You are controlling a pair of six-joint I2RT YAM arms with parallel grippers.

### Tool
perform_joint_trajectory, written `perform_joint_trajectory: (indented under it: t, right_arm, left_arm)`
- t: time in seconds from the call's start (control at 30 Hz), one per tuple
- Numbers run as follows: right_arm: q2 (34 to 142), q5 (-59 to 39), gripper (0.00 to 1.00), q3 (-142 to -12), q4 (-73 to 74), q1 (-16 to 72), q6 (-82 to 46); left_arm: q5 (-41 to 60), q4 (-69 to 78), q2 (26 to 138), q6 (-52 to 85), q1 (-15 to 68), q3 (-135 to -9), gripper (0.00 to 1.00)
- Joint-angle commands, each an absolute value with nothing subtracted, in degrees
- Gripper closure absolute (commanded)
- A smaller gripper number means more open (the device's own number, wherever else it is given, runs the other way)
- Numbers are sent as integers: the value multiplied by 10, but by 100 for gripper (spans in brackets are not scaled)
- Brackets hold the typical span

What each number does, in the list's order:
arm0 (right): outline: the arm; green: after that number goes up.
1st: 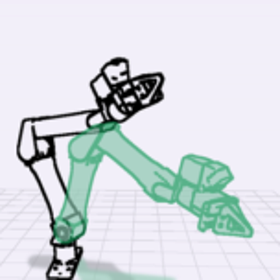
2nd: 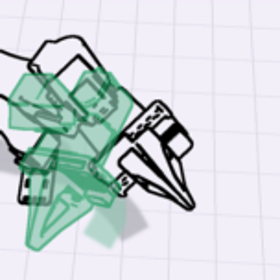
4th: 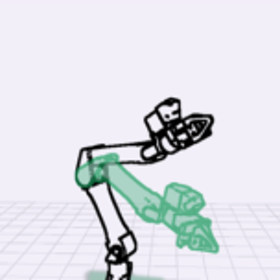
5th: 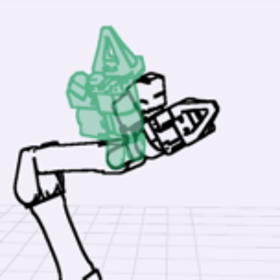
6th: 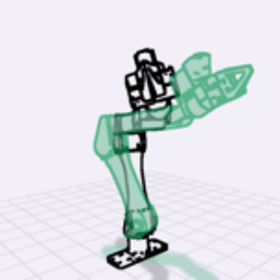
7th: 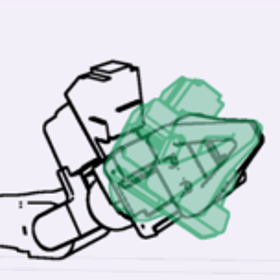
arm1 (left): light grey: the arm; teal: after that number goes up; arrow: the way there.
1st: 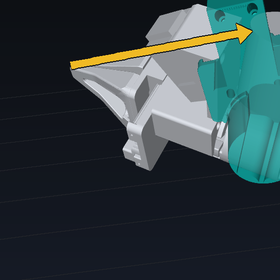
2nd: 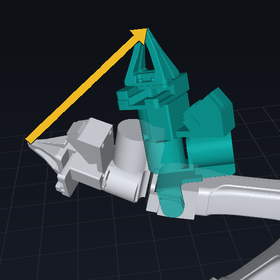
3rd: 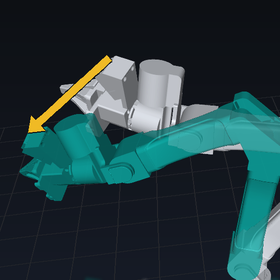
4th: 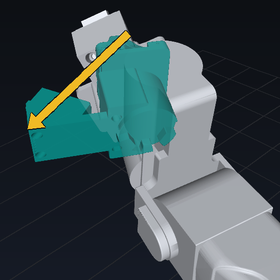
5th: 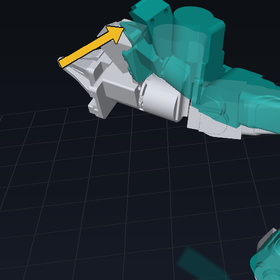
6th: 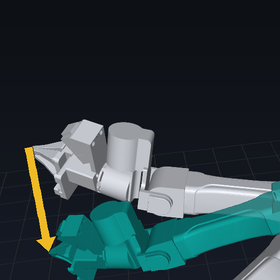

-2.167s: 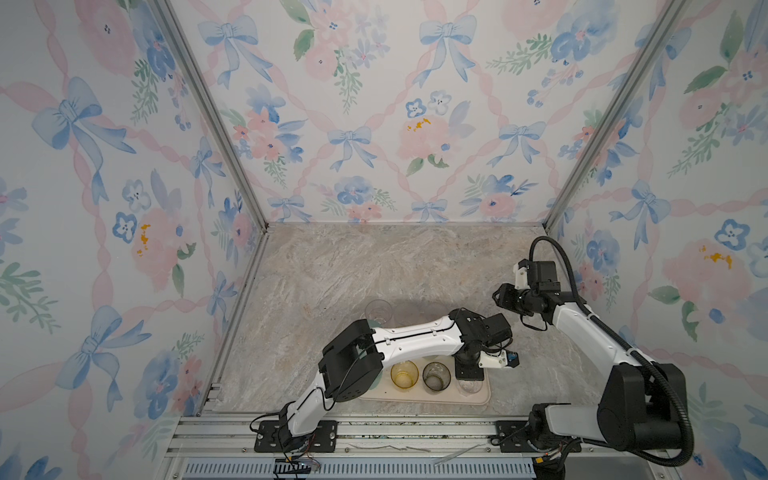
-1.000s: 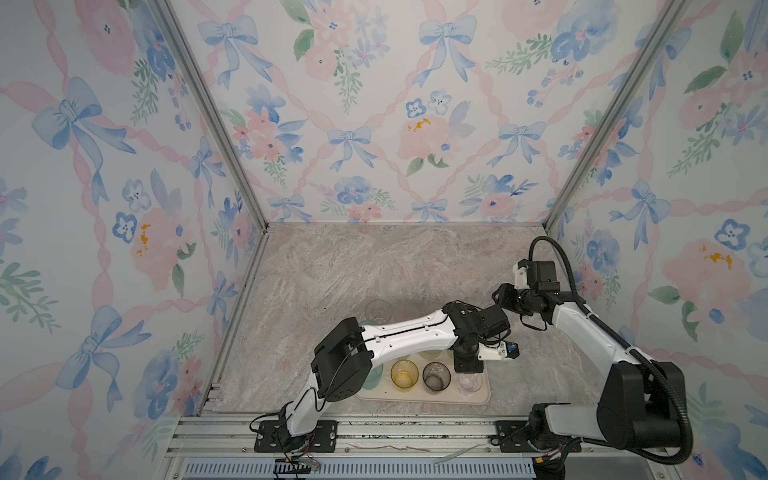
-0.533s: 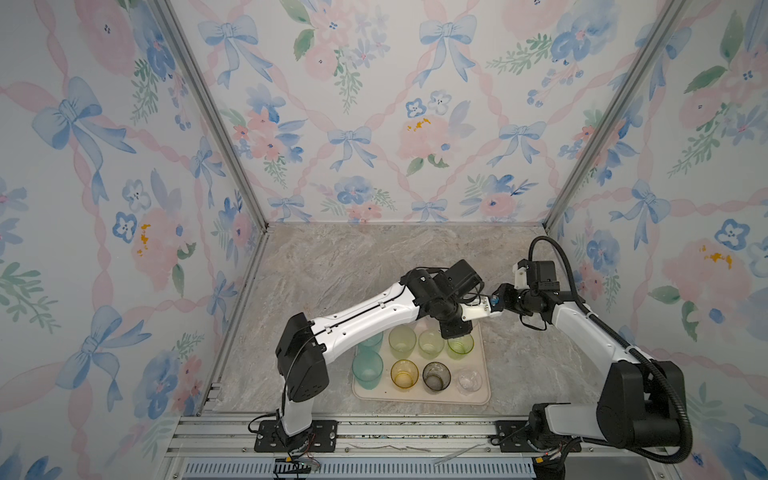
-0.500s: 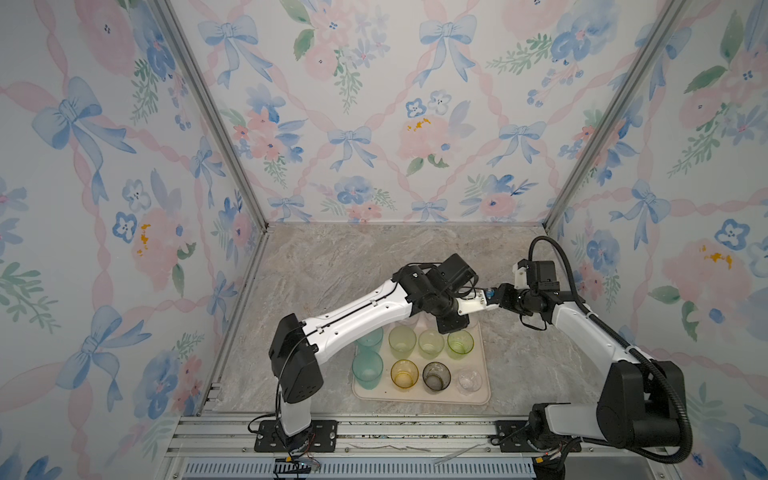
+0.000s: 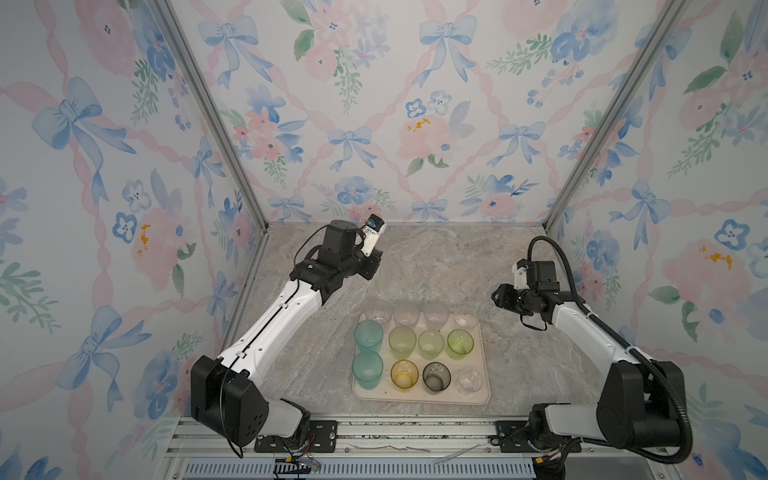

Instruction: Place the glasses into the tray

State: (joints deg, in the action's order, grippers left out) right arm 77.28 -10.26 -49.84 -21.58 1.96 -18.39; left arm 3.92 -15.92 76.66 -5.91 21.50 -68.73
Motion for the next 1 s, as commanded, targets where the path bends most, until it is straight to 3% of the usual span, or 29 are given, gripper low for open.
perform_joint_trajectory:
  t: [0.0, 0.07, 0.3, 0.43, 0.67, 0.9, 0.97]
  right_arm:
    - [766, -98, 50, -514, -216, 11, -173]
    - [763, -98, 50, -513, -211, 11, -173]
    - [752, -92, 50, -500, -179, 8, -176]
    - [741, -87, 49, -490, -156, 9, -179]
    - [718, -54, 49, -476, -135, 7, -174]
    - [682, -26, 49, -447, -98, 4, -167]
    - [674, -13, 49, -440, -91, 3, -166]
  left_arm:
    - [-46, 12, 698, -7, 176, -583, 61]
    - [-88, 87, 666, 5, 151, -507, 54]
    - [-147, 192, 649, 45, 83, -360, 46]
    - [-145, 274, 687, 38, 56, -292, 36]
    - [-136, 500, 782, 9, 49, -186, 31]
    - [-140, 616, 871, 4, 49, -172, 20]
    - [-140, 633, 876, 4, 49, -166, 2]
